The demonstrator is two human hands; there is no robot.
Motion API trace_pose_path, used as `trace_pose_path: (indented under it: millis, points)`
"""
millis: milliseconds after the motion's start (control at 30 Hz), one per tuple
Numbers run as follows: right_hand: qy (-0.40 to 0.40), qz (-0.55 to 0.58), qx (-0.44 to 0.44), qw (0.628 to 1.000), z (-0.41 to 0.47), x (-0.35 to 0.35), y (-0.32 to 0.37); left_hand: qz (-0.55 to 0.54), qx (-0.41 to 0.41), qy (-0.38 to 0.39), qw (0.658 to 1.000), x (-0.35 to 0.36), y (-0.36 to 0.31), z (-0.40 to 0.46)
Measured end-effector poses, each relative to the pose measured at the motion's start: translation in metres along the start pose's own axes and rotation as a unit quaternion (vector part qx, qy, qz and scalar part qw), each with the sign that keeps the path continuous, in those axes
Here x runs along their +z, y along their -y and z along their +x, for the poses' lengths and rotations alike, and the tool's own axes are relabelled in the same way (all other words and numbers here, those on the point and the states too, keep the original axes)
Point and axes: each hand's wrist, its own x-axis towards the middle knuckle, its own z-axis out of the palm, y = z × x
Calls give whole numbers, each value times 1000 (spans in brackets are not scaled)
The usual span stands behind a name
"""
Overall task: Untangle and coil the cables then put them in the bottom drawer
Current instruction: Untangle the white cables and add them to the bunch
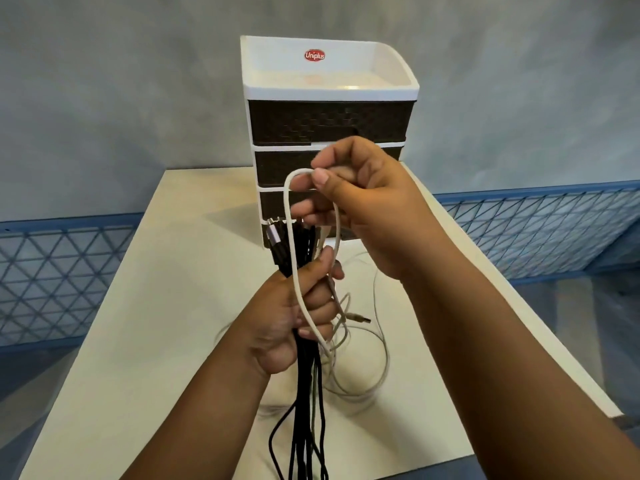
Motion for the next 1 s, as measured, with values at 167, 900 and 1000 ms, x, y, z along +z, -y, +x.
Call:
trace_pose_path:
  millis: [167, 900, 1000]
  points:
    - [-64, 60, 60, 994, -17, -26, -42, -92, 28, 16, 995, -17, -4, 3]
    - [-57, -506, -29, 860, -22, -59, -63, -174, 103, 93, 975, -39, -29, 9]
    - [-83, -282, 28, 956, -8, -58, -19, -172, 111, 68, 976, -37, -27, 10]
